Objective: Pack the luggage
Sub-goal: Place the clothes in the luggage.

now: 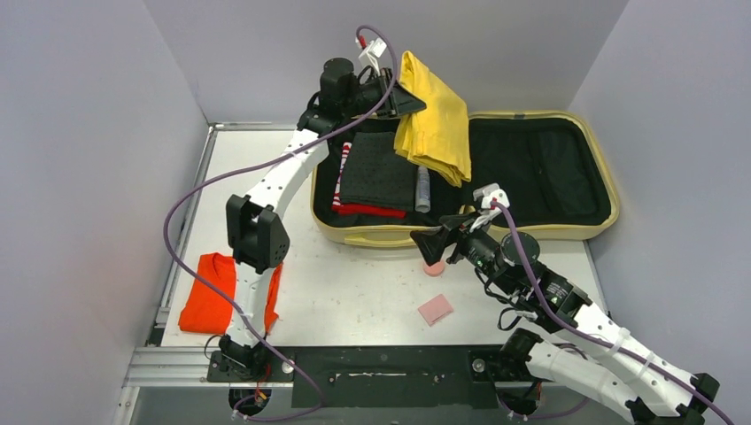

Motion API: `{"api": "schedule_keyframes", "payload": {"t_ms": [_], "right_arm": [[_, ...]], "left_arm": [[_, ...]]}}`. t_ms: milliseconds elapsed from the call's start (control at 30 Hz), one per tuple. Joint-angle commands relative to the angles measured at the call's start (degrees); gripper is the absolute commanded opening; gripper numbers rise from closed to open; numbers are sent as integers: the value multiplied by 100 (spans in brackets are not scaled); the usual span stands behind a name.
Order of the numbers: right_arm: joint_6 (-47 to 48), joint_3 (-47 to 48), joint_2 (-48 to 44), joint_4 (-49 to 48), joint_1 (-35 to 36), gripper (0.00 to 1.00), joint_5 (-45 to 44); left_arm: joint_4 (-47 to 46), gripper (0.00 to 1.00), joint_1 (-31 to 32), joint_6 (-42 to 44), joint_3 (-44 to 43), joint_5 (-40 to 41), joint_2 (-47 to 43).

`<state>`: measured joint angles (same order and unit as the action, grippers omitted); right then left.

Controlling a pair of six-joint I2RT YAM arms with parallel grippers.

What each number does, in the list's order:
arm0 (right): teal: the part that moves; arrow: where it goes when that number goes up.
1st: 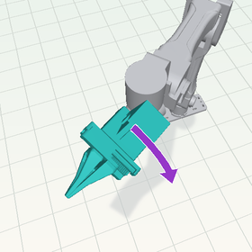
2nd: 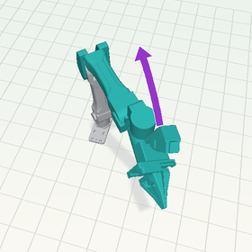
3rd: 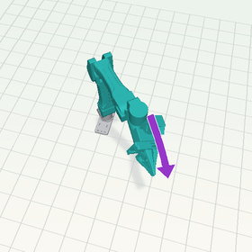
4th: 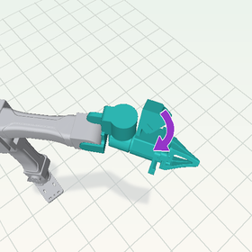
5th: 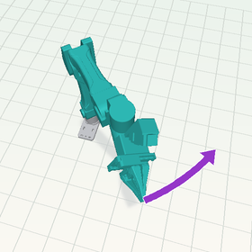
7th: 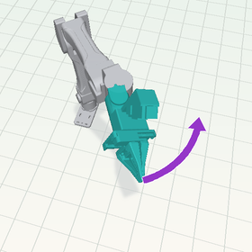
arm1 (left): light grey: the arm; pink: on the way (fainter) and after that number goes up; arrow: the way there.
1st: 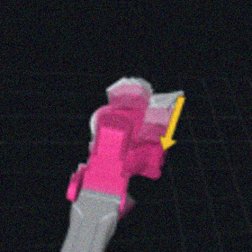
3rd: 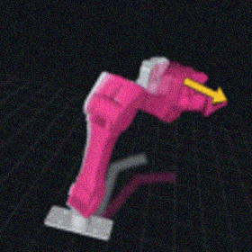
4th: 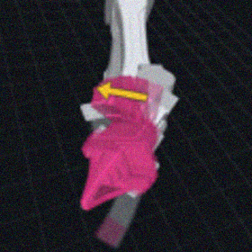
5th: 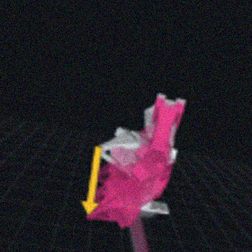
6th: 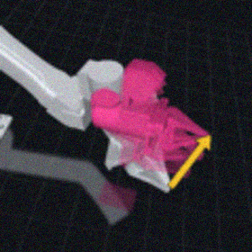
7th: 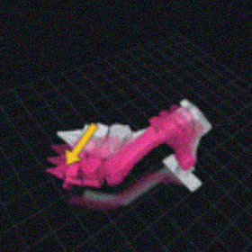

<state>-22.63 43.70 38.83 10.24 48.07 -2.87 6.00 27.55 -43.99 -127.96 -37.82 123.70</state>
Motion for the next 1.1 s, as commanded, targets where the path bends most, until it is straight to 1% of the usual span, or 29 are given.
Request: {"api": "schedule_keyframes", "payload": {"t_ms": [0,267,400,567,667,900,1067], "right_arm": [[149,78,-170,113,1,82,-223],[24,63,-413,397,-7,82,-446],[-4,98,-404,448,-2,82,-469],[-30,159,-259,437,4,82,-468],[-60,173,-188,405,4,82,-475],[-99,158,-47,320,3,82,-517],[-129,148,72,239,7,82,-512]], "left_arm": [[-1378,0,-185,-251,-572,-530,293],[-1180,0,-709,-338,98,-583,735],[-712,0,-794,-99,114,-638,922],[73,0,-863,362,144,-617,943],[214,0,-977,387,295,-587,833],[231,0,-1079,543,789,-300,199],[321,0,-1093,820,1409,41,-113]]}}
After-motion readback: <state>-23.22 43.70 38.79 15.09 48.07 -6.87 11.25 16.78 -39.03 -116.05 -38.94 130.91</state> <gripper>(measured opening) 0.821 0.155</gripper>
